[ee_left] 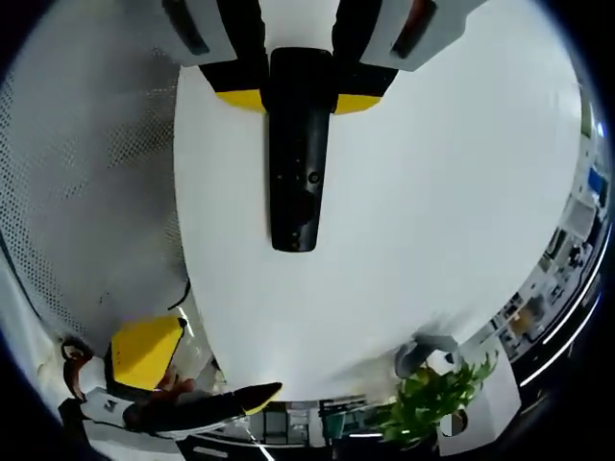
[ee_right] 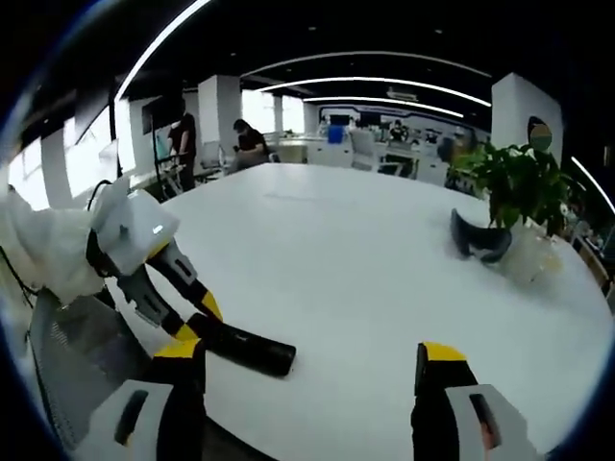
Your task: Press the specified remote control buttons in sequence, fully releasing each button before pressing the next.
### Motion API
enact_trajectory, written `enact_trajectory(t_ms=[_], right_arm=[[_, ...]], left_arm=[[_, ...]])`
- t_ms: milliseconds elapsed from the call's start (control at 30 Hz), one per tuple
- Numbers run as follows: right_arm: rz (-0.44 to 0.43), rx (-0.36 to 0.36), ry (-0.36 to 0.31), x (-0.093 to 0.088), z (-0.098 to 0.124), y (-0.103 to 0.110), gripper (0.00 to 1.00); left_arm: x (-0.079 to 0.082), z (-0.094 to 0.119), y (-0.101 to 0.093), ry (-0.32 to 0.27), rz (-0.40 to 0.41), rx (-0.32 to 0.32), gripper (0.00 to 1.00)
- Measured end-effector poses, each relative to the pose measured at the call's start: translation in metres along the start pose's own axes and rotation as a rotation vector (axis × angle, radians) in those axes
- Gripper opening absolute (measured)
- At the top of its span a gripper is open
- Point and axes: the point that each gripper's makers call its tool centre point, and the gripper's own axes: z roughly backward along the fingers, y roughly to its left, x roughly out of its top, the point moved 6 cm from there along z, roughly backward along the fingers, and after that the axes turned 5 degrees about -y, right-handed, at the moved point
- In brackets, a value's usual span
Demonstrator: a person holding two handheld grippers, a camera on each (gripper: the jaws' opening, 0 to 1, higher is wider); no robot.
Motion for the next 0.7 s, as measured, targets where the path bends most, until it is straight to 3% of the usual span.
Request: enact_trajectory(t_ms=[267,567,700], right_arm=[[0.026,-0.03,0.015,-0.002,-0.001,-0.003,0.99],[0.038,-0.055,0.023,-0.002,-0.001,-0.006,0.99],[0.025,-0.02,0.044,-0.005,-0.002,-0.002,0.98]], left_arm=[[0.0,0.0,0.026,0.027,-0.044,-0.002,0.24],[0.003,0.003,0.061,0.054,-0.075,-0.006,0.24],[0.004,0.003,0.078,0.07,-0.093,-0.004,0.24]])
